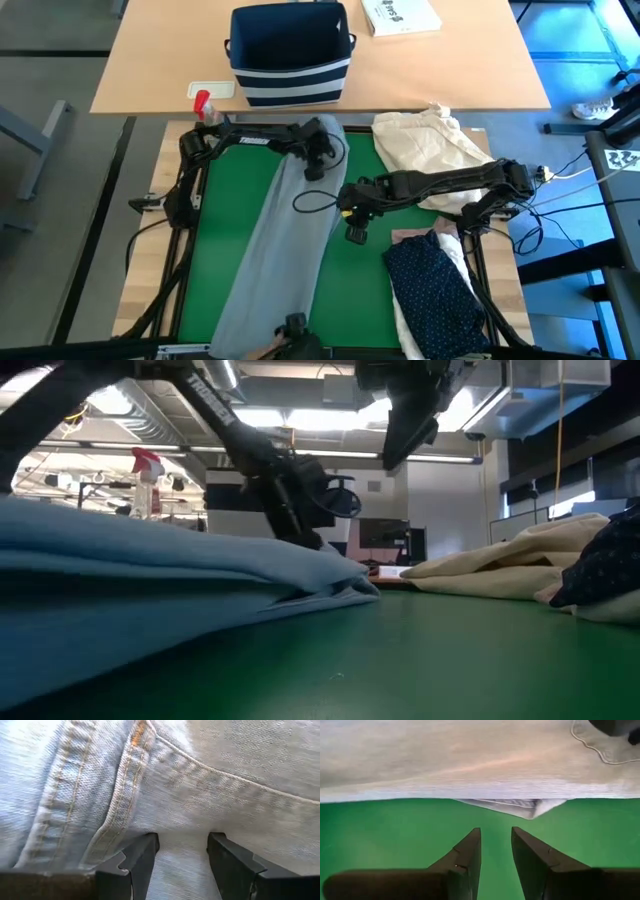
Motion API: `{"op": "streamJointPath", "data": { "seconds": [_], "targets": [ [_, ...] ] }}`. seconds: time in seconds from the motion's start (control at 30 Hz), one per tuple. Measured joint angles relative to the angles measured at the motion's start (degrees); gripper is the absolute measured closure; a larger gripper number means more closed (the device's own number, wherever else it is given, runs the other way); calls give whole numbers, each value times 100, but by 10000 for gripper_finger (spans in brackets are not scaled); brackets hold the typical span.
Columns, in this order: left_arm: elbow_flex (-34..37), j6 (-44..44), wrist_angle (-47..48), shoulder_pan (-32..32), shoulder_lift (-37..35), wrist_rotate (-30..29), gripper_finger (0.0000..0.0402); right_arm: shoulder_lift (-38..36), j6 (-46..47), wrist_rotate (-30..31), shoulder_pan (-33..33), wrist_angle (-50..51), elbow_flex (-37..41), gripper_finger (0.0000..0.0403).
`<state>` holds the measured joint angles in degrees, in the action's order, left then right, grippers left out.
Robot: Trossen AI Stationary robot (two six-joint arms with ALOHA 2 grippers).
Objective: Fold laundry
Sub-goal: Fold the blue jeans
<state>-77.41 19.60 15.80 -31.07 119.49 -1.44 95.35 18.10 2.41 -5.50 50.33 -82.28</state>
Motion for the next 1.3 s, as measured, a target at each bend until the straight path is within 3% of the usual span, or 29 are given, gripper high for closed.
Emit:
{"op": "streamJointPath", "data": {
  "seconds": [0.13, 0.27, 0.4, 0.5, 0.63, 0.87, 0.97, 1.1, 1.3],
  "targets": [
    [-713, 178, 273, -101, 76, -522, 223, -59, 36, 279, 0, 22, 0, 297],
    [-1552, 42, 1482, -97, -238, -551, 223, -65, 22, 413, 0, 28, 0, 297],
    [-1965, -594, 2711, 106, -1064, -434, 223, -65, -44, 412, 0, 28, 0, 297],
    [-1823, -1442, 3628, 449, -1936, -295, 223, -65, -75, 411, -9, 79, 0, 297],
    [-967, -3052, 4263, 1240, -3222, -352, 223, -65, -186, 405, -13, 131, 0, 297],
    [1417, -7100, 3519, 3447, -4932, -679, 223, -65, -535, 335, -11, -44, 0, 297],
    [2256, -8551, 3104, 4322, -5061, -844, 223, -65, -757, 313, -11, -144, 0, 297],
    [3237, -9863, 2233, 5005, -4860, -804, 223, -65, -970, 307, -11, -251, 0, 297],
    [4089, -10612, 784, 5389, -4424, -685, 223, -65, -1105, 309, -11, -267, 0, 297]
  ]
}}
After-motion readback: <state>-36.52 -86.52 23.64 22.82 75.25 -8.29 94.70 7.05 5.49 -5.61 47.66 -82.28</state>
